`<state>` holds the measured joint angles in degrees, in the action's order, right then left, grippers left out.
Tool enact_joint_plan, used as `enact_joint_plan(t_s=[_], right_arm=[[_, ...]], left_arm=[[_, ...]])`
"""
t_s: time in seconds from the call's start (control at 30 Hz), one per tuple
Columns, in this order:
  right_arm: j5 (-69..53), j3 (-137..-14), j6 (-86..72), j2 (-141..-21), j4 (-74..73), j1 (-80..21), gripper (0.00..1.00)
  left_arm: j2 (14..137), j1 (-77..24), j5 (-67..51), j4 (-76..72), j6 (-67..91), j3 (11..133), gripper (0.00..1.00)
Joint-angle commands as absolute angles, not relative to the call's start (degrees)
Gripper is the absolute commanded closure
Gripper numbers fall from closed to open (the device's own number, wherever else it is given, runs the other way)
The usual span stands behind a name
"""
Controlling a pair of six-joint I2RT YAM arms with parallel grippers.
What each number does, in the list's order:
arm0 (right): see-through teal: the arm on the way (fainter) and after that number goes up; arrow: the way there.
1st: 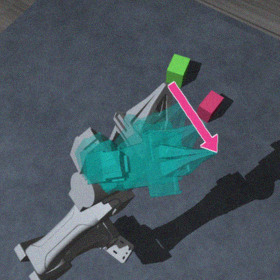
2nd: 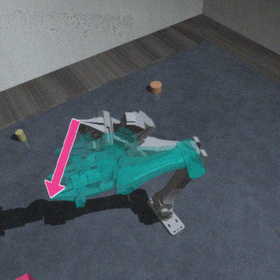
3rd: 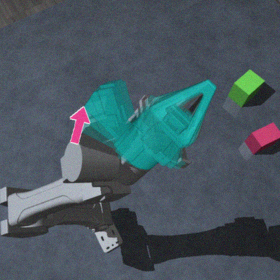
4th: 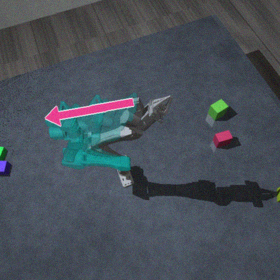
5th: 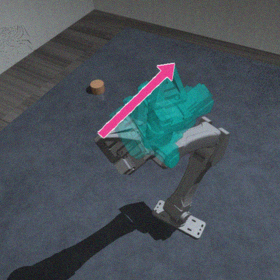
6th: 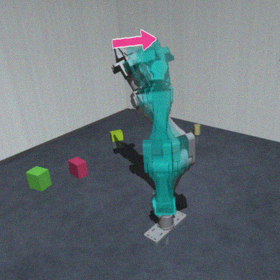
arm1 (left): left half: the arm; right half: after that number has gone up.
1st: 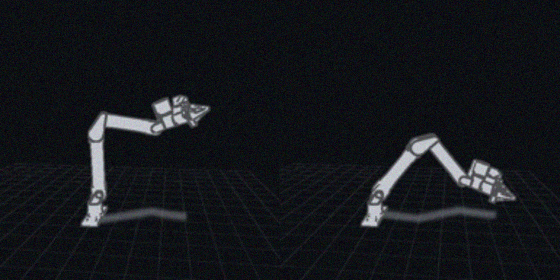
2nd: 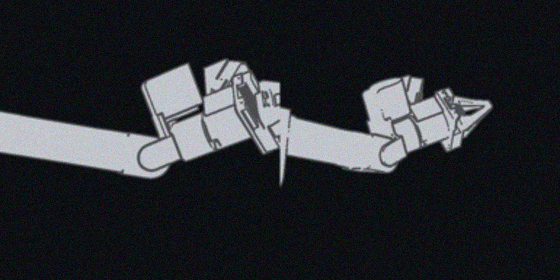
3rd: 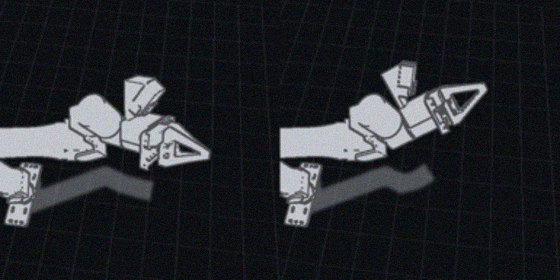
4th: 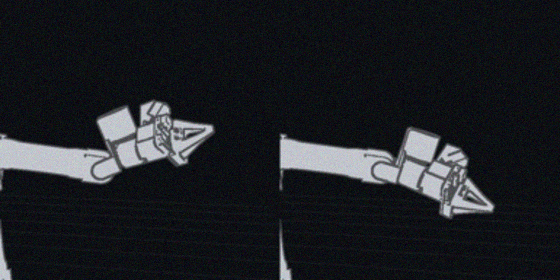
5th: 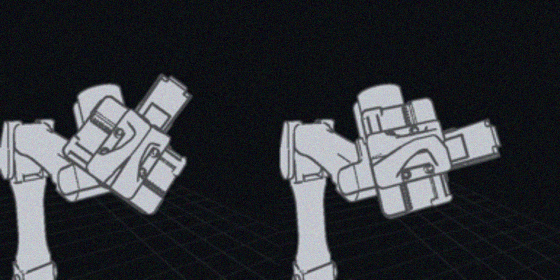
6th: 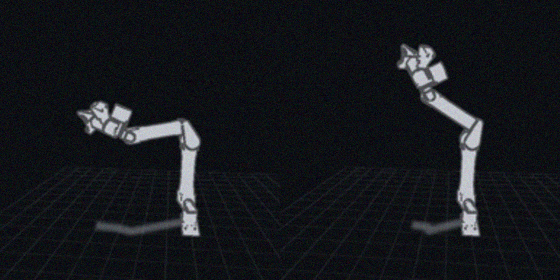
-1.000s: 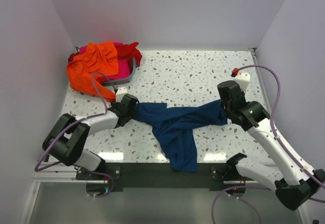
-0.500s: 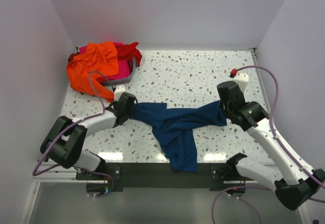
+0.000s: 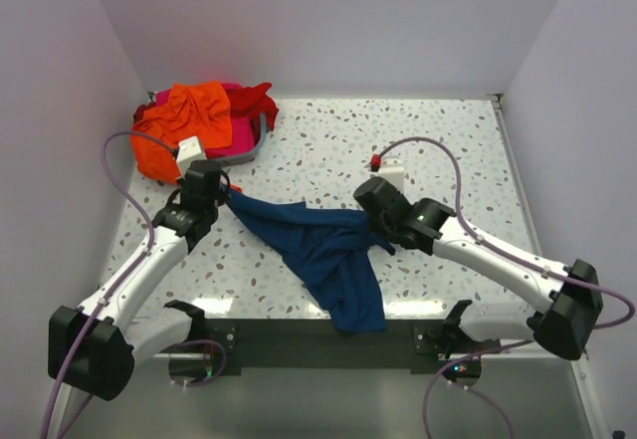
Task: Fold and stack the t-shirts
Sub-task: Flatten the tshirt out
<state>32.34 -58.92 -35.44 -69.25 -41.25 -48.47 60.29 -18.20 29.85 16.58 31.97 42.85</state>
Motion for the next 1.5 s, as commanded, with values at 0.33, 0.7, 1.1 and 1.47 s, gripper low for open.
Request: enact_joint_plan(t_s=[0.33, 0.7, 1.1, 1.47], right_arm=[[42.8, -55.8, -51.0, -67.1, -49.9, -57.7, 1.0], [40.3, -53.0, -55.9, -57.6, -57.7, -57.7, 1.0], [36.1, -49.0, -60.9, -56.3, -66.4, -58.6, 0.76], [32.3, -49.0, -57.0, -62.1, -53.9, -65.4, 0.42]], left_arm=[[59.9, -16.2, 27.4, 21.7, 30.4, 44.8, 1.0], [58.8, -13.6, 28.4, 30.2, 25.2, 56.3, 1.0], [59.9, -10.5, 33.1, 29.6, 18.5, 54.7, 1.0], [60.4, -8.4, 28.8, 26.7, 17.8, 51.8, 1.0]])
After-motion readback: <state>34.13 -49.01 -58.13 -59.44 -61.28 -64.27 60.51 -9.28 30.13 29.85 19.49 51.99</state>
